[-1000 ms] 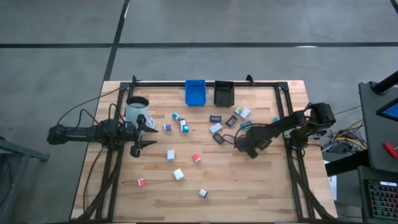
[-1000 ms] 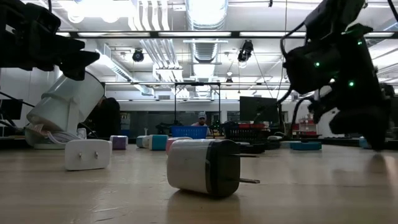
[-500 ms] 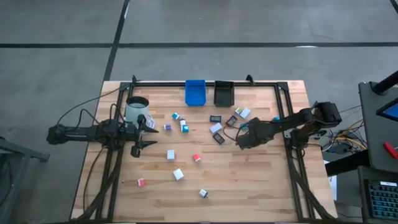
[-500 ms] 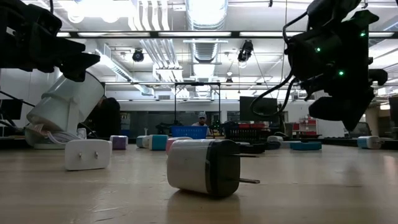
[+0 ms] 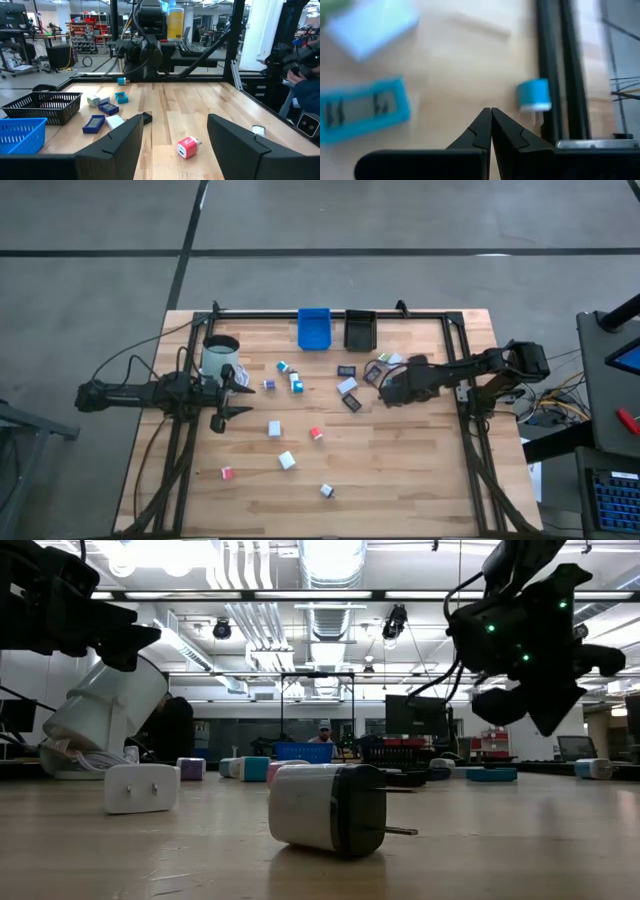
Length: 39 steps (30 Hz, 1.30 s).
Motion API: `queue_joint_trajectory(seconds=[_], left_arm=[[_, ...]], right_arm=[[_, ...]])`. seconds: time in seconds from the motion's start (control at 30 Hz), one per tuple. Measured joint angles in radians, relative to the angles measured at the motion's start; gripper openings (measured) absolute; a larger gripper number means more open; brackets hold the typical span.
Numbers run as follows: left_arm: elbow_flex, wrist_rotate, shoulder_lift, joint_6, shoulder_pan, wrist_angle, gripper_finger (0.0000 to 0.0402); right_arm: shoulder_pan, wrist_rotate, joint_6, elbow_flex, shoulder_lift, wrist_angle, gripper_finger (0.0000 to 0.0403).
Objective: Pick & Place Office items
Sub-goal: Put the right small blue adapter into the blue basket
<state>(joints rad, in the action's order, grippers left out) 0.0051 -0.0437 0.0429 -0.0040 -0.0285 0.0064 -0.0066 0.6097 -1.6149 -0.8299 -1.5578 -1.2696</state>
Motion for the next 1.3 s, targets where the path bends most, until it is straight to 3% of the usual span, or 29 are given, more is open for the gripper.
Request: queue_joint_trajectory(seconds=[0.1, 0.3, 0.6, 0.93, 1.3], left_arm=[[0.000, 0.000, 0.000, 0.000, 0.000, 0.000, 0.0227], [0.000, 0.000, 0.000, 0.000, 0.000, 0.000, 0.0227], [0.000, 0.000, 0.000, 0.000, 0.000, 0.000, 0.0227], [0.000, 0.000, 0.000, 0.000, 0.000, 0.000, 0.0227], [0.000, 0.000, 0.000, 0.000, 0.000, 0.000, 0.0227]], right_arm=[[0.001, -0.014, -0.122, 0.001, 0.000, -0.066, 0.0008], [-0.023, -0.139, -0.133, 0.001, 0.001, -0.168, 0.0008], [-0.120, -0.168, 0.066, -0.003, 0.001, -0.178, 0.0014], [-0.184, -0.175, 0.178, -0.024, 0.078, -0.184, 0.0104], [-0.347, -0.199, 0.256, -0.016, 0.190, -0.165, 0.0094]])
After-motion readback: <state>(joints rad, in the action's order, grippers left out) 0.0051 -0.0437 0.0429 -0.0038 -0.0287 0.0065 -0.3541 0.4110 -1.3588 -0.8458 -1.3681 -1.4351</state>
